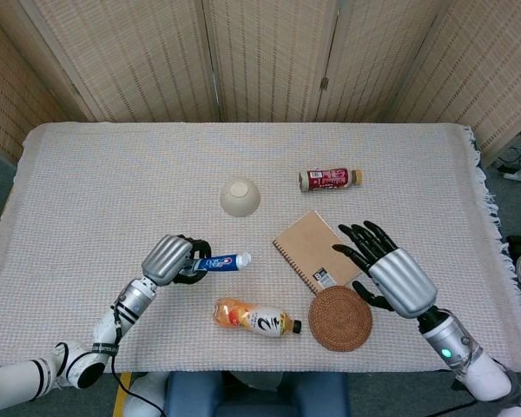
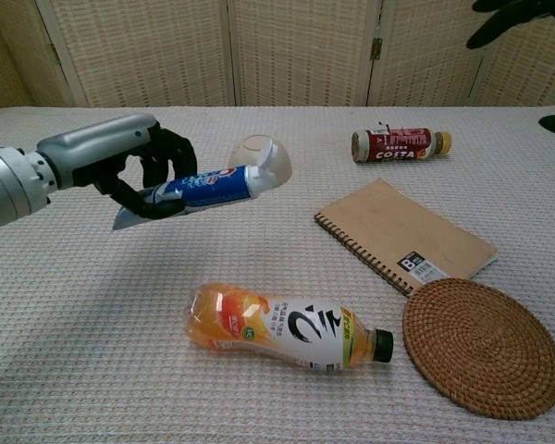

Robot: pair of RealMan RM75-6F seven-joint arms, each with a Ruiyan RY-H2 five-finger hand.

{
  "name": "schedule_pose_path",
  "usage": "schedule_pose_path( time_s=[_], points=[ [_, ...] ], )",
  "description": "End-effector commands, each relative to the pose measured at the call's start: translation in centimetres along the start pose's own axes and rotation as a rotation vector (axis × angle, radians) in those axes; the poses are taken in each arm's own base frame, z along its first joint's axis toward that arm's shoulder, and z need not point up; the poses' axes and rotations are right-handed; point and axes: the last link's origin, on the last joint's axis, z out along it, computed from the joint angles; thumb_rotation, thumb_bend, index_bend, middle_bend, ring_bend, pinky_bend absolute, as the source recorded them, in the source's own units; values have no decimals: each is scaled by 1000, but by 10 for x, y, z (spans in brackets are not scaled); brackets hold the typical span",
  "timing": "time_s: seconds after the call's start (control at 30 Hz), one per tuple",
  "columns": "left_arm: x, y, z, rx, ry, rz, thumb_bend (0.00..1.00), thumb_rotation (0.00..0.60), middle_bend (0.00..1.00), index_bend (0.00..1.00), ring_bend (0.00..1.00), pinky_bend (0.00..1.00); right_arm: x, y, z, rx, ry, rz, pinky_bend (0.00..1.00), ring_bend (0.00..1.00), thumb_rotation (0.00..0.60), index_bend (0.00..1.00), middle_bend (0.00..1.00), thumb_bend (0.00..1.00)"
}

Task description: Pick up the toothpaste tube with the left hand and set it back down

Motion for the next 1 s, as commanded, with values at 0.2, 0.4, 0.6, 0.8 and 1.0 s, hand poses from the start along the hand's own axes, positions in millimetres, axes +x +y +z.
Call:
schedule_pose_path(
  time_s=[0.2, 0.4, 0.6, 0.8, 1.0],
  points=[
    [6, 32, 6, -17, -19, 12, 737, 600, 811, 731, 709, 538, -16, -34, 45, 108, -100, 43, 0, 7, 600, 235, 51, 516],
    [5, 40, 8, -11, -17, -13, 738, 600, 811, 731, 709, 534, -23, -45, 58, 149, -128, 63, 0, 7, 600, 274, 55, 566],
    [2, 45, 9, -11, -14, 1, 740, 600, 811, 731, 709, 534, -30, -52, 67, 170, -136, 67, 0, 17, 600, 277, 57, 589],
    [1, 52, 9, -17, -17, 7, 740, 600, 811, 731, 709, 528, -36, -58, 77, 182, -145, 59, 0, 12, 600, 285, 59, 600],
    [0, 52, 8, -9, -13, 1, 740, 600, 811, 731, 709, 524, -41, -59, 83, 173, -171, 60, 0, 6, 600, 293, 60, 604]
  ],
)
